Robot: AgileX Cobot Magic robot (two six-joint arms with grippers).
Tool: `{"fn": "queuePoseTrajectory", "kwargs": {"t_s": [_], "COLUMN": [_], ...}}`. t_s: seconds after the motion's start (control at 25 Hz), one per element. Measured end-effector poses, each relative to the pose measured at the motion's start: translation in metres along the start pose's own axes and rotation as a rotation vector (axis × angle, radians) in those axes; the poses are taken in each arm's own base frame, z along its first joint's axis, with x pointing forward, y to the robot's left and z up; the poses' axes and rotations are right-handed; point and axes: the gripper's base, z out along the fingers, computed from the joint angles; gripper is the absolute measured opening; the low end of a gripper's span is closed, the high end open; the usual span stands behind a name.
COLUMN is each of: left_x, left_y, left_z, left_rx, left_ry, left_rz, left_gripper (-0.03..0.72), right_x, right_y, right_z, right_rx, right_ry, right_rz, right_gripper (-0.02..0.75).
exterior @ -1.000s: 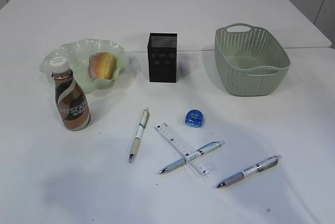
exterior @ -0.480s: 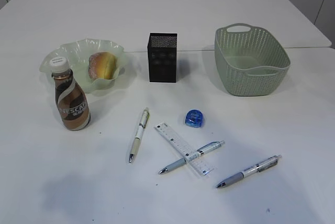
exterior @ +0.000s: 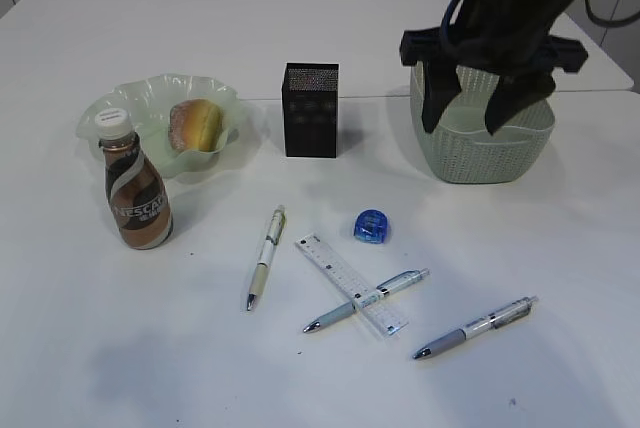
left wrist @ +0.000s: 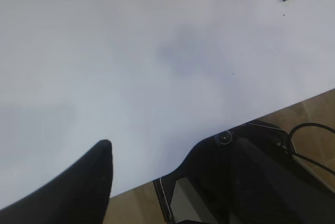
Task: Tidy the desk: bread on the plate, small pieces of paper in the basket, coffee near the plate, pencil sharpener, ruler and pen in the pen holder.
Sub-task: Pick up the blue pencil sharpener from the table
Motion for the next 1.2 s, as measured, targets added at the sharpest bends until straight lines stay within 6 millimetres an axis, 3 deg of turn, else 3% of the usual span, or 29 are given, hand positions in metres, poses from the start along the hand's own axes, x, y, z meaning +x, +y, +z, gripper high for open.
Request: {"fn": "queuePoseTrajectory", "kwargs": {"t_s": [0.04,0.08,0.28,0.8,1.08,1.2], "left_x": [0.0,-0.001,-0.002,-0.002,-0.004,-0.004], "left_y": [0.0,-0.001,-0.001,-0.001,-0.001,0.001], "left_z": [0.0,0.0,0.0,0.0,0.0,0.0], "left_rx": [0.005,0.007,0.014,0.014,0.008,-0.007], "left_ry": [-0.005,-0.01,-0.026,-0.026,-0.046,-0.047], "left_rz": [-0.002,-0.002,-0.005,-0.005,-0.003,0.003], "left_gripper": [0.499,0.499,0.498,0.498,0.495,0.495], "right_x": [0.0,0.011,0.018,0.015,0.016,0.015], "right_y": [0.0,-0.003,0.001,0.004,0.014,0.018], "right_z": [0.0,0.017,0.036,0.037,0.07,0.076], "right_rx": [0.0,0.018,0.016,0.0,-0.034,-0.054], "right_ry": [0.0,0.067,0.068,0.029,0.122,0.119], "right_rz": [0.0,0.114,0.248,0.258,0.314,0.321], "right_gripper": [0.529,0.529,0.529,0.529,0.53,0.53]}}
